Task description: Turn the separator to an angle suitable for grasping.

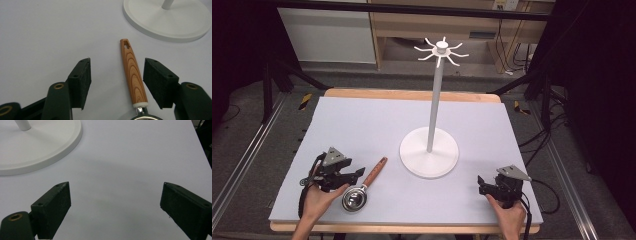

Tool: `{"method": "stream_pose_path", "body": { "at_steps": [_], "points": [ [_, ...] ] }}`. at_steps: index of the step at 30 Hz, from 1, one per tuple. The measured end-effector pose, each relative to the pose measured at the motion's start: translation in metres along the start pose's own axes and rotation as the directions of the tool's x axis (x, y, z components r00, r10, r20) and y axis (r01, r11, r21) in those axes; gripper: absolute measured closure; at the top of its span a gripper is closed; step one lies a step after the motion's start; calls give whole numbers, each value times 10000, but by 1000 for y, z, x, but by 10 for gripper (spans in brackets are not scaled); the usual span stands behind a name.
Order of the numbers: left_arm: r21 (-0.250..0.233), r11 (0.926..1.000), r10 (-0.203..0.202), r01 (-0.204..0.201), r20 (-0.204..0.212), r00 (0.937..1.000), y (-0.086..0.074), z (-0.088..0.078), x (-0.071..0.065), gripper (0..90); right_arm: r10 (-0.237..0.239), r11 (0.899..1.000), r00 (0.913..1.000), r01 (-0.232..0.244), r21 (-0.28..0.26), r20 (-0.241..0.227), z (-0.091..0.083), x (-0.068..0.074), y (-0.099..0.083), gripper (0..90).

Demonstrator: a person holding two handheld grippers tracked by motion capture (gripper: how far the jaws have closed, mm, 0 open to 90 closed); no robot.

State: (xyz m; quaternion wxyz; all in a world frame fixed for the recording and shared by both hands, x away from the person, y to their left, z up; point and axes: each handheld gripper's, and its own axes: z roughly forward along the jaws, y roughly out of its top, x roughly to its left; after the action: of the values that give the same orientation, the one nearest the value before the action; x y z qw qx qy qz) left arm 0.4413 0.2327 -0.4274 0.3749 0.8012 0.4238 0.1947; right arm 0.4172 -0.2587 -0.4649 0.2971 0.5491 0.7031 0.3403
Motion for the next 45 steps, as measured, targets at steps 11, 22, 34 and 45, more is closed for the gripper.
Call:
{"method": "stream_pose_path", "body": {
  "at_steps": [11,22,34,45],
  "points": [
    [845,9962,183,-211,336,9993,-3,18,-8,446,-17,10000,10000,17,33,85,0,0,0,101],
    [1570,9851,633,-702,487,9968,-7,33,-19,453,-22,9997,9999,19,250,130,2,0,0,100],
    [2238,9721,638,-703,363,9973,-11,46,-25,571,-17,9996,9998,12,286,189,2,2,0,96],
    [2524,9663,415,-506,414,9983,-8,48,-24,627,-225,9992,9995,218,338,217,3,4,1,96]
  ]
}}
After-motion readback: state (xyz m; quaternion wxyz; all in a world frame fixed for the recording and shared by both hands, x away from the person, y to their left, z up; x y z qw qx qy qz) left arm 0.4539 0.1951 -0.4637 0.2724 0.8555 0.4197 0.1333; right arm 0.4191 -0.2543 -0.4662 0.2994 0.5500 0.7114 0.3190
